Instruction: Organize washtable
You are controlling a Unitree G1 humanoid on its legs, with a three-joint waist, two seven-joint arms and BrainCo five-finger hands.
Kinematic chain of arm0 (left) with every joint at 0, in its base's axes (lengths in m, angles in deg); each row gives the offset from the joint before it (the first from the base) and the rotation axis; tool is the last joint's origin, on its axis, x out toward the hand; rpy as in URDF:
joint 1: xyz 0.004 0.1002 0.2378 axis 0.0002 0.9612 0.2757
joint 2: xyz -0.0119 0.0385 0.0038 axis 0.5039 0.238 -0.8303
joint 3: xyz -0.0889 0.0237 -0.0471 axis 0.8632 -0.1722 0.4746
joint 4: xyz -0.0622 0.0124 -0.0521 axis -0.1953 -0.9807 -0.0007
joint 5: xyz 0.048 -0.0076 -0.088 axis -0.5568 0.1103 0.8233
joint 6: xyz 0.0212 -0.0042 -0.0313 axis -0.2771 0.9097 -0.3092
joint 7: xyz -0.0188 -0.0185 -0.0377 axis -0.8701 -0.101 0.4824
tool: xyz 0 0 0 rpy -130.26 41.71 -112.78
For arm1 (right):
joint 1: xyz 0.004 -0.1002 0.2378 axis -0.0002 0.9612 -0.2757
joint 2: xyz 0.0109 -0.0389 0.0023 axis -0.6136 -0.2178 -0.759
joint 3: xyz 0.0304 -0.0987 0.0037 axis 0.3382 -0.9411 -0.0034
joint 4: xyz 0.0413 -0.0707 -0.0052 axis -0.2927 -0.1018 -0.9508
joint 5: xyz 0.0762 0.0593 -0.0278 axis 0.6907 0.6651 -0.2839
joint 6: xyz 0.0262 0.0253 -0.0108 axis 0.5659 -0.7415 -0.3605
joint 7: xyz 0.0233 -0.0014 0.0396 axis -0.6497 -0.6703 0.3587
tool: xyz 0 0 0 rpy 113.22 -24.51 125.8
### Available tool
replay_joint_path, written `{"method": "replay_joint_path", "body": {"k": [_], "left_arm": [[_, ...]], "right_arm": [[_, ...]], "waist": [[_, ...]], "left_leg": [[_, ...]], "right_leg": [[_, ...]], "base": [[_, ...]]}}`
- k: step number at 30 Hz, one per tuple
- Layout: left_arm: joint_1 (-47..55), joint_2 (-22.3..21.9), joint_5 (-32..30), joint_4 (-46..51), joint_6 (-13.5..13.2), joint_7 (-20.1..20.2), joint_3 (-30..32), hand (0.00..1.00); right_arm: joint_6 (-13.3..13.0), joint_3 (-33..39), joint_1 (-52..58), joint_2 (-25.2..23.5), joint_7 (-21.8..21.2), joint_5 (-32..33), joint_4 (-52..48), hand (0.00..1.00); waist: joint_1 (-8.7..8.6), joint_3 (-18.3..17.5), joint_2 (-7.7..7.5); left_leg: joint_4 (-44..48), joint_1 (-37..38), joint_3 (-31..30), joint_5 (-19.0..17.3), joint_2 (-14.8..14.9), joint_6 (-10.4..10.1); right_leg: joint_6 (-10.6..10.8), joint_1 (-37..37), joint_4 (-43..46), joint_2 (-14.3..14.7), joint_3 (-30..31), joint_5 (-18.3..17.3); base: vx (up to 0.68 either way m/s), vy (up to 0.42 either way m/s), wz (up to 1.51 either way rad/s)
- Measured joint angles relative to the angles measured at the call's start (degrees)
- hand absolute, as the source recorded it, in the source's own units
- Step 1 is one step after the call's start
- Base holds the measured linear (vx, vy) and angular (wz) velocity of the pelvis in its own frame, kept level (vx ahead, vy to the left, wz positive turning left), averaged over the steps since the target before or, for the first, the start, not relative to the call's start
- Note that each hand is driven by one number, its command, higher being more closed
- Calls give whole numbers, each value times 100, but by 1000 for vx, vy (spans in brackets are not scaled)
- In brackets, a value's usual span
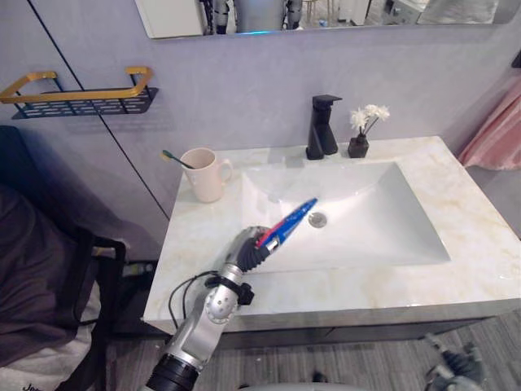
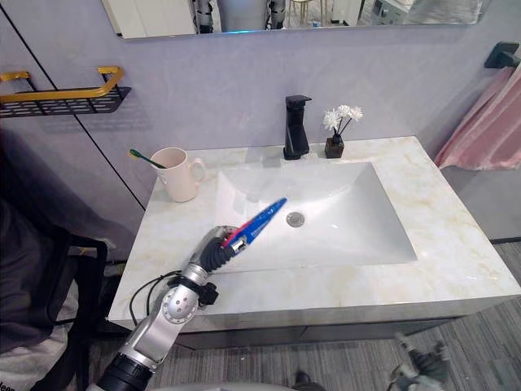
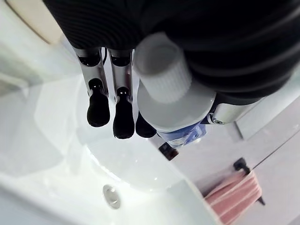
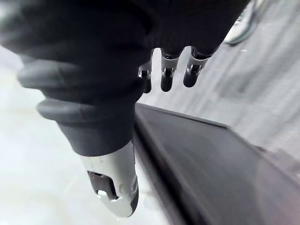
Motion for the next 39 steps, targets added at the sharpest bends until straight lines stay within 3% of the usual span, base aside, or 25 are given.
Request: {"method": "replay_joint_path", "body": {"k": [7, 12, 16, 20, 26, 33, 39], "left_arm": [[431, -283, 153, 690, -25, -9, 140, 100], [726, -362, 181, 689, -24, -7, 416, 100], [746, -362, 304, 690, -25, 1, 695, 100], [752, -365, 497, 691, -31, 11, 736, 100], [792, -391, 671, 903, -75, 9, 692, 100], [843, -406, 786, 1204, -143, -63, 626, 100], [819, -419, 869, 1556, -140, -464, 390, 100]], "right_arm": [[23, 390, 264, -526, 752, -655, -3026, 0], [-60, 947, 108, -241, 925, -890, -4099, 0], [-668, 1045, -397, 340, 661, -399, -4375, 0], [-1049, -68, -833, 746, -27, 483, -4497, 0], [-1056, -2004, -1341, 841, -856, 1257, -4488, 0], [-844, -3184, -1637, 761, -1097, 1898, -4143, 0], [-561, -4360, -1641, 180, -1136, 2378, -3633, 0]], "waist": [[12, -119, -115], [-19, -297, -145], [-12, -308, -197], [34, -315, -186], [245, -319, -163], [322, -317, -169], [338, -305, -182]], "left_leg": [[175, 28, 246, -209, 83, -34], [209, -59, 299, -248, 75, -38], [337, -149, 277, -309, 70, -31], [403, -218, 210, -338, 65, -8], [537, -338, -35, -335, 55, -1], [503, -361, -214, -277, -73, 75], [440, -376, -273, -217, -134, 108]], "right_leg": [[6, -99, 142, 54, 179, -94], [24, -235, 225, 66, 298, -147], [25, -252, 226, 54, 296, -146], [26, -281, 254, 45, 264, -147], [26, -246, 304, 21, 33, -148], [33, -185, 305, -104, -167, -153], [33, -196, 304, -159, -226, -152]], "base": [[-23, -9, -16], [47, -2, -13], [19, 3, 0], [-16, -4, 5], [-32, -12, 19], [-35, 14, 16], [-11, 5, 5]]}}
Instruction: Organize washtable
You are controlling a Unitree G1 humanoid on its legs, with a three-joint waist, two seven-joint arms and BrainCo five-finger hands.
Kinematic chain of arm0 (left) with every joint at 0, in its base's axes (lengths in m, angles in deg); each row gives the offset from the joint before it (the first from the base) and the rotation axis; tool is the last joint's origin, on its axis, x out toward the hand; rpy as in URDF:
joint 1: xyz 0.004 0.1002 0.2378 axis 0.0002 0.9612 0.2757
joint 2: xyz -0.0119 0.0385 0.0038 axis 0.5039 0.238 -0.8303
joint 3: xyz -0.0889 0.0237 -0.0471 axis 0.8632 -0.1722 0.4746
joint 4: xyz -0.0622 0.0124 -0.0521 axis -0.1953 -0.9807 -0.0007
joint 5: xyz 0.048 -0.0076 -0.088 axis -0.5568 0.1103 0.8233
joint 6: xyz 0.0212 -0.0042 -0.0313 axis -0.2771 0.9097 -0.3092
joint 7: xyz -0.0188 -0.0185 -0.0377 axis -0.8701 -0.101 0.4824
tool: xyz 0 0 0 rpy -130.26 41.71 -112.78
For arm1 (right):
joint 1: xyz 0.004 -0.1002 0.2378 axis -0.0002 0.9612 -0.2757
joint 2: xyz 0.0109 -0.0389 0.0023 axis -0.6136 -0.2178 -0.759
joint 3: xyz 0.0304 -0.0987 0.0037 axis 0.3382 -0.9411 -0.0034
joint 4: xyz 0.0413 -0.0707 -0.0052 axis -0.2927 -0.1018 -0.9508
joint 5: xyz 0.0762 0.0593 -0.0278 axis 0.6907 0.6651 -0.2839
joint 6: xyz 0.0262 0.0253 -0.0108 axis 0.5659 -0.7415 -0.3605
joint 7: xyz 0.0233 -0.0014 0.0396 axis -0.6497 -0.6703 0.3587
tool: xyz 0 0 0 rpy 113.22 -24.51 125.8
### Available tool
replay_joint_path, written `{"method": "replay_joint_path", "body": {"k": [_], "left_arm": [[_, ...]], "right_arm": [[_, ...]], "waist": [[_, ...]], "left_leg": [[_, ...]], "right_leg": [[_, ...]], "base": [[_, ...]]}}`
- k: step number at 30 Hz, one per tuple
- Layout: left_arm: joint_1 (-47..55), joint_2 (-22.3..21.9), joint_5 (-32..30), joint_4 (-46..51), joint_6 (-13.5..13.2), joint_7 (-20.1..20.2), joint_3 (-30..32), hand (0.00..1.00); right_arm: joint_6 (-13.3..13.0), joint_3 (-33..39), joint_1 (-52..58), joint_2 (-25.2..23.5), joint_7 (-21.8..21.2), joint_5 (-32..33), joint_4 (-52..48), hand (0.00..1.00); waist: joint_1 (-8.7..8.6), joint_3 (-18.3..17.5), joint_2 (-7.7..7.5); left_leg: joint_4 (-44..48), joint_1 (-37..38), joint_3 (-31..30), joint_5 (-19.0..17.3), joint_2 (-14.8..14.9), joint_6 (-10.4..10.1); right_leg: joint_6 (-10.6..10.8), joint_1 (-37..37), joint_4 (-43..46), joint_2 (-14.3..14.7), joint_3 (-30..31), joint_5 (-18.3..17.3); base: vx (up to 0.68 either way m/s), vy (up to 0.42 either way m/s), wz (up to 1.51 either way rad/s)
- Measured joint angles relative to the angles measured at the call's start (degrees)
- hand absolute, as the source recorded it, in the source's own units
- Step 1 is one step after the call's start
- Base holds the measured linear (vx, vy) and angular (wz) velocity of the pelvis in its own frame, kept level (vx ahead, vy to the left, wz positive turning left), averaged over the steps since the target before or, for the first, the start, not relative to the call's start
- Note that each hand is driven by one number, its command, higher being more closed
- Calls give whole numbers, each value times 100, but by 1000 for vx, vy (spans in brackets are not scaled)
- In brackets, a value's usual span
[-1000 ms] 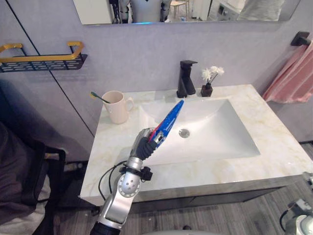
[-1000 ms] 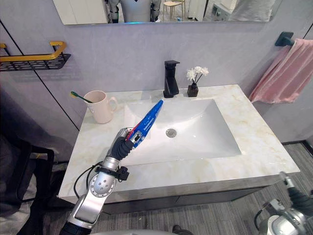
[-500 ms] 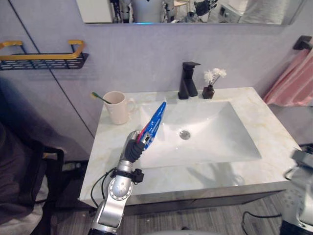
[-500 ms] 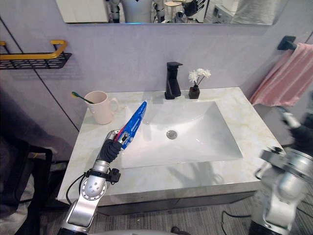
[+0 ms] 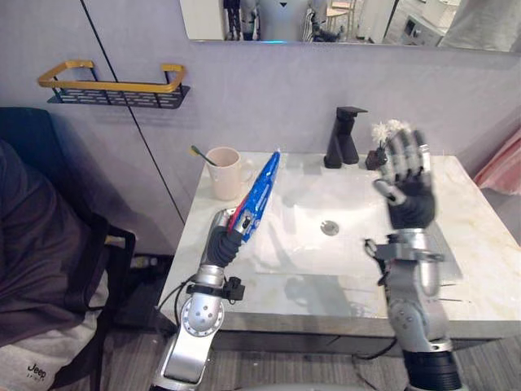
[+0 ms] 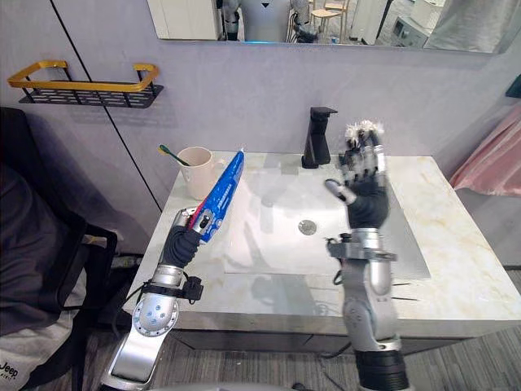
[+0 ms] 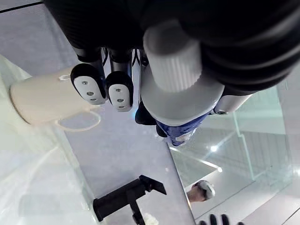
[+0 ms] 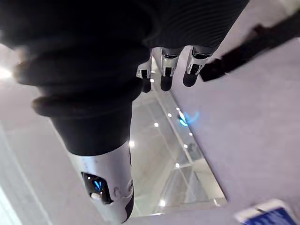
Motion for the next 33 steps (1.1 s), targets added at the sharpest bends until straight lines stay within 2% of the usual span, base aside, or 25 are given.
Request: {"method": "replay_joint_path", "body": {"k": [9, 18, 26, 27, 33], "left_arm": [[-192, -2, -250, 44, 1, -412, -393, 100], [-550, 81, -449, 22, -1, -397, -921, 100], [-791, 186, -458, -497, 25, -288, -1263, 100], [-791, 194, -458, -504, 25, -286, -1270, 100], [-1012, 184, -455, -777, 5, -295, -1311, 100]], "right_arm": [[147, -742, -17, -178, -97, 255, 520, 0], [242, -1358, -406, -305, -114, 624, 816, 0], [328, -1787, -746, -365, -223, 1372, 1211, 0], [328, -1804, -766, -362, -223, 1412, 1211, 100], [322, -1912, -950, -302, -217, 1755, 1214, 100]], "waist": [[-2, 5, -8], [-14, 26, -41], [-15, 34, -51], [-14, 34, -52], [-14, 38, -59]], "left_leg": [[-164, 3, -151, 127, -32, 17], [-302, 13, -224, 257, -91, 46], [-384, 13, -316, 317, -95, 41], [-384, 11, -319, 317, -95, 41], [-382, 10, -337, 322, -100, 43]], "right_leg": [[-2, 13, -4, -23, -198, 1], [-2, -1, -2, -75, -278, 1], [-2, 3, -6, -75, -382, 1], [-2, 3, -7, -75, -386, 1], [-2, 9, -5, -80, -401, 1]], "base": [[-7, -9, 9], [-33, -3, 6], [-20, -17, 5], [0, 0, 0], [0, 0, 0]]}}
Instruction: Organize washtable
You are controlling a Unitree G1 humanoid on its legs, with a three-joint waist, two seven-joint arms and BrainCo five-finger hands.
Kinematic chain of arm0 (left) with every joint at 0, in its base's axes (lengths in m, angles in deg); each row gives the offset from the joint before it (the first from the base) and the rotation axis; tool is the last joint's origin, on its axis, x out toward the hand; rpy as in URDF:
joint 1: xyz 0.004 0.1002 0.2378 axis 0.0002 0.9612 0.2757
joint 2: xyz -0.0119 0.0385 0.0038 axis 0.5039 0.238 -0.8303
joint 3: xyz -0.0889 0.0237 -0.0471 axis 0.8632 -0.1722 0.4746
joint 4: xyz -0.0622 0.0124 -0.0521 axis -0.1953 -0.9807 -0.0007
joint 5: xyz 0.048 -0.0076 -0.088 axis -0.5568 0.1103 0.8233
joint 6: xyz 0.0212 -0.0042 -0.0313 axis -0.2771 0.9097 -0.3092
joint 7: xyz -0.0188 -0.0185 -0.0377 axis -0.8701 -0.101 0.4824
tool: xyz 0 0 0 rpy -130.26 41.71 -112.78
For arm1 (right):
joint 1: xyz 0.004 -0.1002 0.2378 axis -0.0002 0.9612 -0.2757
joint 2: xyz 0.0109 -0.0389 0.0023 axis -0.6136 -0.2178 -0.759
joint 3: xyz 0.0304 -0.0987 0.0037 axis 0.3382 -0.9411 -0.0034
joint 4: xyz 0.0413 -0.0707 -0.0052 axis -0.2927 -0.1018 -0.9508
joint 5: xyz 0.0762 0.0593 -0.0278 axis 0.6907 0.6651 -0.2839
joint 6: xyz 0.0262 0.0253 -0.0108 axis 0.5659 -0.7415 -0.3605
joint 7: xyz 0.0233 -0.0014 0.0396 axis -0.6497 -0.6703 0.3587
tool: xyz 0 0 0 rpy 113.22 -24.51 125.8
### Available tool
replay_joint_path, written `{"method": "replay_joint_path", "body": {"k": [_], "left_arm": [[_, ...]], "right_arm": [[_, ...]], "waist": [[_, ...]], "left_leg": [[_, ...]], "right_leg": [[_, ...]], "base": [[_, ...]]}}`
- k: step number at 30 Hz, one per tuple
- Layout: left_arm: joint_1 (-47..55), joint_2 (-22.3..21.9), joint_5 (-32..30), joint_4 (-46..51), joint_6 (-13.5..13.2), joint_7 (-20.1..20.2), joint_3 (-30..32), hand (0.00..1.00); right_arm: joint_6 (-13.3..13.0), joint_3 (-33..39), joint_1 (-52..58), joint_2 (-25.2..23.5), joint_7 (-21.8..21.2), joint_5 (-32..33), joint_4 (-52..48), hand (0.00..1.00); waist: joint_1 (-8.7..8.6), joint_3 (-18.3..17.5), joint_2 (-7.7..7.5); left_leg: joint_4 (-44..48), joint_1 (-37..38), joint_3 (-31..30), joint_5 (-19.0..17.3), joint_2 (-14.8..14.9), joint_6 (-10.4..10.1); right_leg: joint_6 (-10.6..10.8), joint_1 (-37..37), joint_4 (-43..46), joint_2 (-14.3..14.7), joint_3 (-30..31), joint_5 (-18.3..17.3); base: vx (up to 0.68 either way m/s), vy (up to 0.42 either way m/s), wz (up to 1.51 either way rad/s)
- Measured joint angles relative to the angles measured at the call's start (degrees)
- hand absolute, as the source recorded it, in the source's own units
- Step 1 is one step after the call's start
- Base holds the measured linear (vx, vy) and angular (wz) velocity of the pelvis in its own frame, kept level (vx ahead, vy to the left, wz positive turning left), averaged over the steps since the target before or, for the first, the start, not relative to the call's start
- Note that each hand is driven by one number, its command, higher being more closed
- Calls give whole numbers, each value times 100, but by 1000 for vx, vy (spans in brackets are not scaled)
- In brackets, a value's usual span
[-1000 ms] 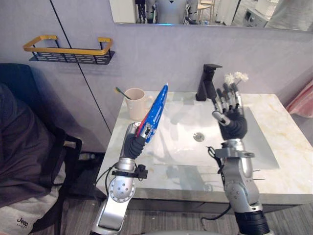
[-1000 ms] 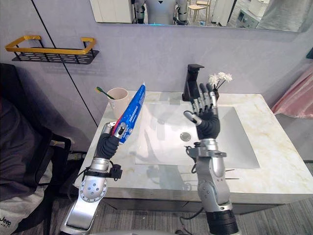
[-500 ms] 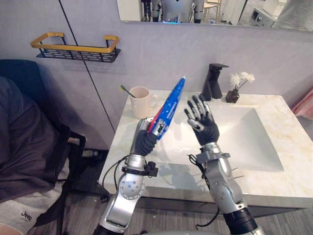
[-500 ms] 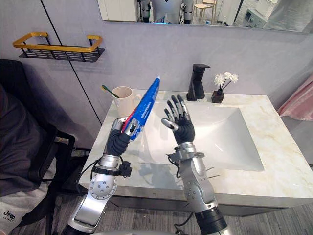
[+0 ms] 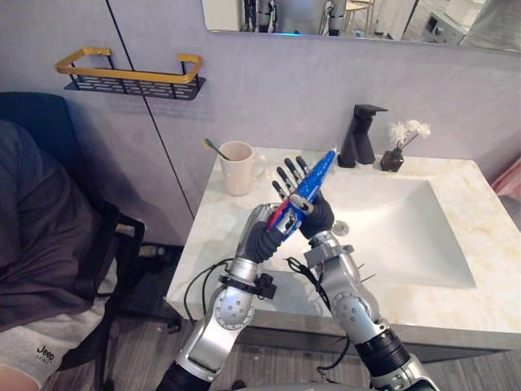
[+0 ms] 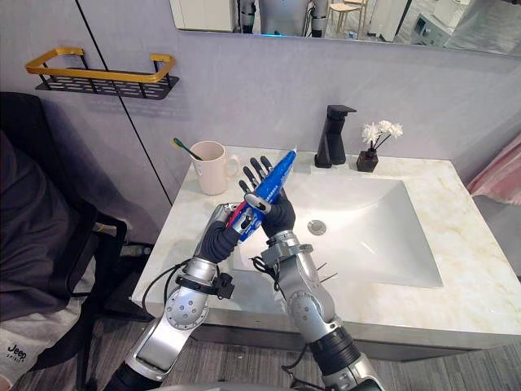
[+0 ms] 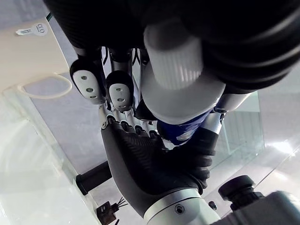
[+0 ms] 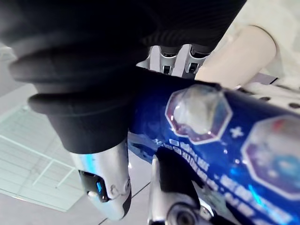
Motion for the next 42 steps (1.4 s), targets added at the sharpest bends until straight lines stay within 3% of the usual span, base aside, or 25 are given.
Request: {"method": "replay_joint_path", "body": {"k": [4, 5, 12, 19, 26, 32, 36, 38, 42], "left_arm": [[-52, 11, 0, -177, -52, -3, -26, 100], [-57, 17, 0, -221, -60, -6, -39, 0], [104, 171, 10, -366, -101, -20, -177, 0], [801, 155, 200, 313, -134, -123, 181, 0], [1411, -49, 465, 1503, -302, -437, 1704, 0], [2185, -572, 906, 1836, -394, -529, 2960, 0], [2664, -1005, 1574, 1681, -451, -528, 3927, 0], [2788, -1246, 1975, 1225, -477, -512, 4477, 0], [2915, -1331, 2760, 359, -476, -466, 4929, 0]], "right_arm": [[1, -32, -3, 107, 1, 58, 1, 100], [1, -32, -6, 108, 1, 58, 1, 100], [-3, -26, -178, 200, -3, 36, -5, 100], [-78, 276, -178, -123, -3, -99, -278, 100], [-245, 945, 20, -192, -7, -372, -631, 100], [-274, 1569, 529, -266, -8, -530, -895, 100], [-283, 2024, 861, -431, -10, -546, -1087, 100], [-285, 2263, 1038, -436, -10, -662, -1168, 100], [-289, 2512, 1090, -472, -8, -748, -1170, 100]], "waist": [[0, 7, -11], [-5, 12, -20], [-3, 48, -72], [-3, 59, -58], [35, 140, 12], [161, 170, 30], [187, 216, -9], [283, 272, -24], [331, 274, -29]], "left_leg": [[2, 0, 0, 1, 0, -2], [4, 0, 2, 1, 1, -2], [8, 0, 5, 1, -1, -2], [10, 20, -7, 1, -1, -2], [6, 91, -28, -1, -1, -3], [-125, 115, -73, 28, 0, -42], [-187, 105, -178, 74, -14, -17], [-197, 108, -250, 74, -35, -16], [-243, 68, -368, 140, -77, 6]], "right_leg": [[0, -1, 0, 1, 3, 0], [0, -1, 0, 2, 5, 0], [0, 0, 1, 0, 11, 0], [0, 29, 1, -1, -1, 0], [0, 110, 0, -4, -17, -1], [3, 116, -25, -3, -88, -5], [19, 148, -58, -13, -188, -18], [28, 198, -93, -30, -267, -26], [50, 214, -94, -77, -428, -59]], "base": [[0, 0, 0], [0, 0, 0], [0, 0, 0], [0, 0, 0], [0, 0, 0], [-3, -8, 5], [-3, -17, 14], [-9, -14, 17], [4, -9, 20]]}}
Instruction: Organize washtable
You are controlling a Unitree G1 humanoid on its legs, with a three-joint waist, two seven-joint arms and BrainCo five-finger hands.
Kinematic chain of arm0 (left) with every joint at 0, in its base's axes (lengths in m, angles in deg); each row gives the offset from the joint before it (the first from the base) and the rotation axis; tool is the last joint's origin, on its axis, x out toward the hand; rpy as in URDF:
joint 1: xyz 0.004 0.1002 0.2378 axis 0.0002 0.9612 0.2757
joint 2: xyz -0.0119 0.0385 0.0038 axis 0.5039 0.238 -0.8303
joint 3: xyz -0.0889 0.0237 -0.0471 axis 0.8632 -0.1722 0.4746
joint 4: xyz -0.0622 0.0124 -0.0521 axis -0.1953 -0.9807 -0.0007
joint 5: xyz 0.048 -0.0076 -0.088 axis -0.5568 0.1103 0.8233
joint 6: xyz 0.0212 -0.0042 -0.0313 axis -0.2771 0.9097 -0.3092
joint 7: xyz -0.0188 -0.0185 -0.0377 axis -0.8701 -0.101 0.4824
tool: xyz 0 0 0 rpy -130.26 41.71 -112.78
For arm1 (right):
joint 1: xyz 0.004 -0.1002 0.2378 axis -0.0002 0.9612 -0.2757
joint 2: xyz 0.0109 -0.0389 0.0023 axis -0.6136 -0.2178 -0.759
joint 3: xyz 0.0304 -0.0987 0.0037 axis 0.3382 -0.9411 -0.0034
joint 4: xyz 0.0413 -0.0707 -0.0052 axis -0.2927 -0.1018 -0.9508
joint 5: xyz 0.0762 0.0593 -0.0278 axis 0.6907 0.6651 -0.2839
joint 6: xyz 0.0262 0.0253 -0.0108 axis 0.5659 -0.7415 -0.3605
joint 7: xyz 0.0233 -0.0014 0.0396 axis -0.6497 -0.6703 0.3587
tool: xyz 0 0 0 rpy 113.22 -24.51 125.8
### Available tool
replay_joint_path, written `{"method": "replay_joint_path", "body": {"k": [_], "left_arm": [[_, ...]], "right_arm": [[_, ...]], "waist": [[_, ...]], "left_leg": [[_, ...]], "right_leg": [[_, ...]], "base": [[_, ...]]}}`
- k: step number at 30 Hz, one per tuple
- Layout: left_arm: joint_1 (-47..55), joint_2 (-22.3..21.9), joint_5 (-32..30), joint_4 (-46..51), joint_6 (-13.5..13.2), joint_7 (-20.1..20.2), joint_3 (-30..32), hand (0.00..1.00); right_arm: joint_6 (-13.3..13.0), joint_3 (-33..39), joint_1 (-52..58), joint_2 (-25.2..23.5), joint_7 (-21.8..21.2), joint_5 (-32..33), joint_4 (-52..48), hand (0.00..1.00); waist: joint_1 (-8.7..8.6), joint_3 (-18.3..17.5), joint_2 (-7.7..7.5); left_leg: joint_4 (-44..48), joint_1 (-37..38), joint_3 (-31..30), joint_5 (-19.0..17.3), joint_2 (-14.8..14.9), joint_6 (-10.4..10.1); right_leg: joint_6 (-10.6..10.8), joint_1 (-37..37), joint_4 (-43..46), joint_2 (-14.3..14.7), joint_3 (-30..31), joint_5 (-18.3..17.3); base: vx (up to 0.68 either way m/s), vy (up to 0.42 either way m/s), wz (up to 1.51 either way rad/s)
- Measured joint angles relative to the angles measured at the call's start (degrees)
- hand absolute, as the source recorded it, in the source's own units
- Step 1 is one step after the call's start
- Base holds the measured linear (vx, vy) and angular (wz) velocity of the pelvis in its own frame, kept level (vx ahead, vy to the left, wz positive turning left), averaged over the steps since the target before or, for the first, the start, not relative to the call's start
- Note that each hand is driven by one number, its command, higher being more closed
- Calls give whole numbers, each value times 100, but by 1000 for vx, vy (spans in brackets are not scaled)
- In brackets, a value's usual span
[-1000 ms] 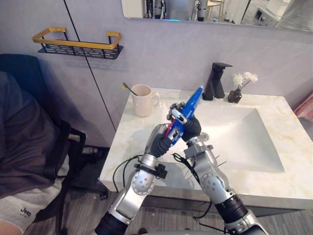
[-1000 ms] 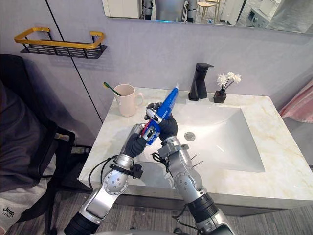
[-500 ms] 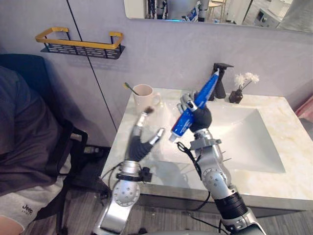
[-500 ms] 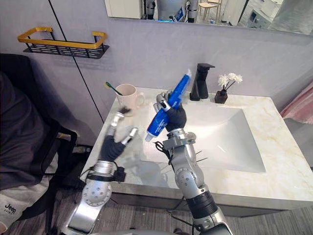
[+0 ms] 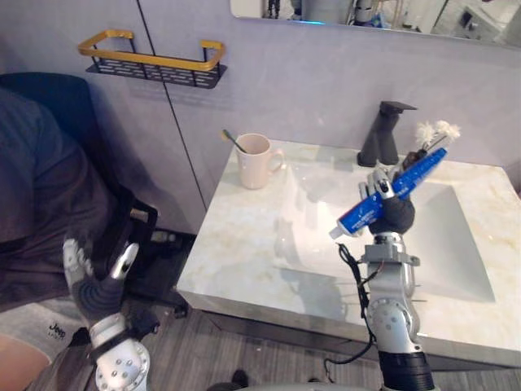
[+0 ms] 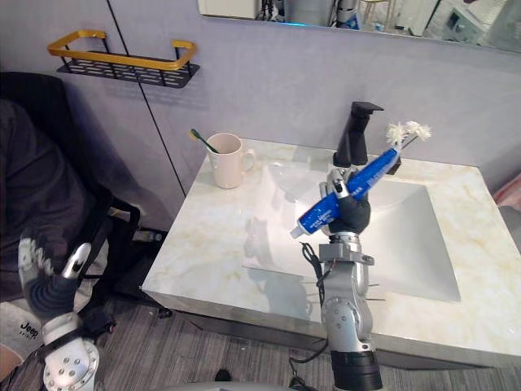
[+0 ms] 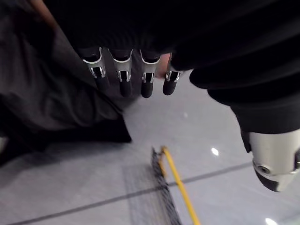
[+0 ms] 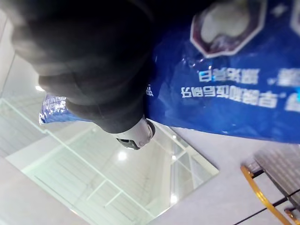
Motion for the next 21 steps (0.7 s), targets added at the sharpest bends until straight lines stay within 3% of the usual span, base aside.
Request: {"method": "replay_joint_path", "body": {"k": [3, 5, 9, 15, 21], "left_arm": [[-28, -18, 470, -1080, 45, 156, 296, 0], [-41, 8, 557, -1652, 232, 359, 301, 0], [-201, 71, 121, -2881, 487, 752, 257, 0], [-494, 184, -75, -4121, 625, 967, 71, 0], [-755, 251, -336, -4585, 645, 979, -140, 0]], "right_arm": [[0, 52, 0, -81, 2, -64, 0, 100], [4, 126, 0, -118, 3, -209, 0, 100], [40, 196, -47, -136, 7, -412, 3, 100], [37, 220, -508, -119, 140, -460, 19, 100], [-196, 347, -1356, 31, 491, -921, 73, 100]], "waist": [[23, 5, -10], [123, 22, -44], [166, 48, -116], [154, 72, -150], [183, 113, -154]], "left_leg": [[-37, -8, -64, 19, -22, 3], [-37, -9, -134, 19, -38, 4], [-26, -55, -240, 20, -62, 2], [-11, -74, -230, 20, -116, 2], [63, -201, -277, 19, -116, 2]], "right_leg": [[2, 13, 1, -22, -74, -1], [2, 37, 3, -35, -131, -1], [7, 60, 10, -56, -260, -5], [64, 41, 21, -119, -278, -60], [64, -24, 25, -117, -335, -60]], "base": [[5, 0, 13], [0, -3, 16], [-9, -7, 18], [0, 0, 0], [-11, -10, 5]]}}
